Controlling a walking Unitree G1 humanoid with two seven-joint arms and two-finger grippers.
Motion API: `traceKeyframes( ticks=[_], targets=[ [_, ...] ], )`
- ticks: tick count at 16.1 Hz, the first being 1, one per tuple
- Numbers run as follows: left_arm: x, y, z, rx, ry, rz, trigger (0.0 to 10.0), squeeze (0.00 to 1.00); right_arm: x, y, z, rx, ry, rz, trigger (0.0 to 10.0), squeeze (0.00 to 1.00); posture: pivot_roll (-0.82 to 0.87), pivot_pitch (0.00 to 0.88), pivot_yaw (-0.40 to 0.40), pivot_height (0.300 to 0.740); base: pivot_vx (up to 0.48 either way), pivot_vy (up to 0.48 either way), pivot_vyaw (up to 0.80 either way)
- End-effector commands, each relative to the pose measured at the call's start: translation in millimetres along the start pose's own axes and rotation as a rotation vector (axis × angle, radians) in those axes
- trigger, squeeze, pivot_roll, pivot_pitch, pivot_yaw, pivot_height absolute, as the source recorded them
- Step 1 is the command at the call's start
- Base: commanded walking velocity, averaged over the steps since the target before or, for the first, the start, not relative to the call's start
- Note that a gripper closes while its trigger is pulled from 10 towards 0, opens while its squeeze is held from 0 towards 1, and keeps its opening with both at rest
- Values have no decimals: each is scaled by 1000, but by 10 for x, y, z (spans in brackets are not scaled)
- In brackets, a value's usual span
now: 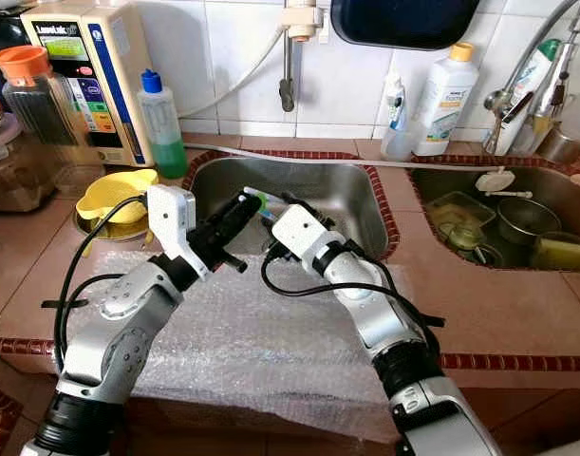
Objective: Kitchen organization
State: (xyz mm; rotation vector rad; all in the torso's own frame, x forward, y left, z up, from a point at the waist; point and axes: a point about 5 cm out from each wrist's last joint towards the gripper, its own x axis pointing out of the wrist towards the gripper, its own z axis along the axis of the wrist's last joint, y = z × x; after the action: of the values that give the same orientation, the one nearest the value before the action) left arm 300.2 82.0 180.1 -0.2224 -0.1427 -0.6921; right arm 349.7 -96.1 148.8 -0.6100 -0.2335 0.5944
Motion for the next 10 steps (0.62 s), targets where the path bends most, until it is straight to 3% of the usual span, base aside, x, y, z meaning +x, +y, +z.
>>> traceKeyframes(
  ticks=[1,2,3,5,6,7,8,10],
  targets=[
    [-7,-37,17,16,2,-15,0,0,22,-69,33,-33,-9,-26,0,0,-198,5,21,740,0,0,0],
    [-6,-7,11,28,5,14,0,0,20,-61,49,-33,-18,-37,1608,0,-197,5,21,740,0,0,0],
    [-3,8,16,28,0,26,588,0,16,-39,58,-32,-24,-36,0,0,-197,6,22,740,0,0,0],
    [0,21,38,25,-10,31,510,0,5,27,50,-20,-28,-25,0,0,-200,10,25,740,0,0,0],
    [-5,14,33,27,-5,24,196,0,5,29,43,-24,-25,-30,510,0,-200,11,25,740,0,0,0],
    [-9,20,13,30,8,30,314,0,2,23,54,-51,-30,-39,6941,0,-202,12,25,740,0,0,0],
    [-11,34,-8,35,20,43,431,0,-10,15,64,-66,-37,-58,10000,0,-203,12,26,740,0,0,0],
    [-4,18,-13,28,19,34,706,0,-37,29,51,-72,-34,-75,10000,0,-205,13,25,740,0,0,0]
  ],
)
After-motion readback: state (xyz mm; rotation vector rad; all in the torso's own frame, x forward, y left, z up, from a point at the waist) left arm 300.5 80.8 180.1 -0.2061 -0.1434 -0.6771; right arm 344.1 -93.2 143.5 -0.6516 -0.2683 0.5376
